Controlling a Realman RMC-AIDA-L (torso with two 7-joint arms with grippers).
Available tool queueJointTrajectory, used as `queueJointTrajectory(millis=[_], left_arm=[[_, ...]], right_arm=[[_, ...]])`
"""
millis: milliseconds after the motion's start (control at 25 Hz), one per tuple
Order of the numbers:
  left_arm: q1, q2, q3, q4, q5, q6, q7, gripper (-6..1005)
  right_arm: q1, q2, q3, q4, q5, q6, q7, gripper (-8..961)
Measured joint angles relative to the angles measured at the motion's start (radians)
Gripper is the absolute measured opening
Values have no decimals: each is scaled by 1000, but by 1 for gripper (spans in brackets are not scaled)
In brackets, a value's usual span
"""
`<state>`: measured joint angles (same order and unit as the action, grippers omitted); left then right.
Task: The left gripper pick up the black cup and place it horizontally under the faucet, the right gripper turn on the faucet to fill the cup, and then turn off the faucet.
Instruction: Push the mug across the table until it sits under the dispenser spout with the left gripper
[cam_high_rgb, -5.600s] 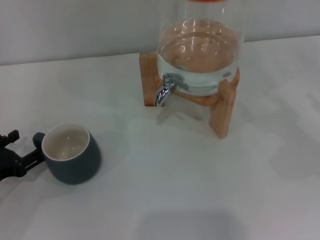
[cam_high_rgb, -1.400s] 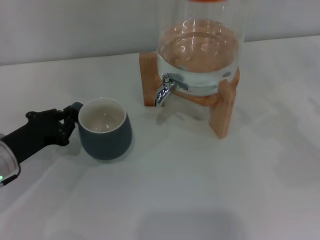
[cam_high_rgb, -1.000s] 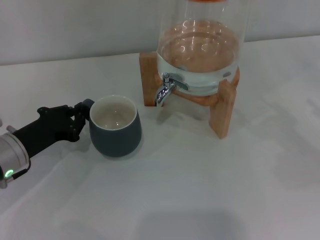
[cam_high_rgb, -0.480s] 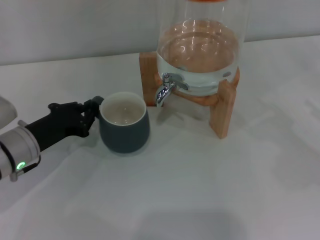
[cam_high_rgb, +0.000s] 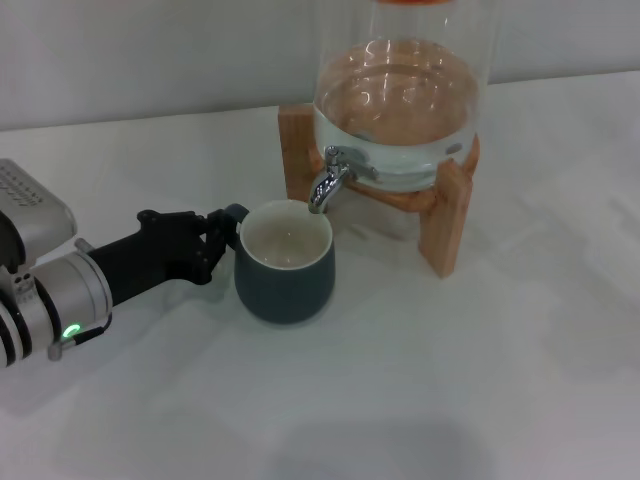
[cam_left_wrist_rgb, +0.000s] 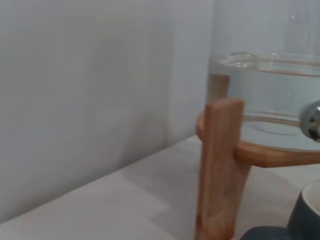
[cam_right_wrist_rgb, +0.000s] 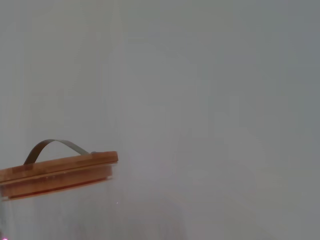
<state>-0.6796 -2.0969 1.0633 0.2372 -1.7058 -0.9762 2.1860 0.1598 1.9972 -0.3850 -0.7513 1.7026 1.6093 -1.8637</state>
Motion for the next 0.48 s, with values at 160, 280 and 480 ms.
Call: queueJointTrajectory(millis=[160,280,480], left_arm=[[-1,2,40,9,0,-4,-47,105],[-2,4,59,22,1,-2,-76,105],[-2,5,61,28,1,7,-82,105]], right_arm=[[2,0,0,1,0,-3,0,755],[3,0,0,1,0,-3,0,754],[4,0,0,1,0,-5,0,754]])
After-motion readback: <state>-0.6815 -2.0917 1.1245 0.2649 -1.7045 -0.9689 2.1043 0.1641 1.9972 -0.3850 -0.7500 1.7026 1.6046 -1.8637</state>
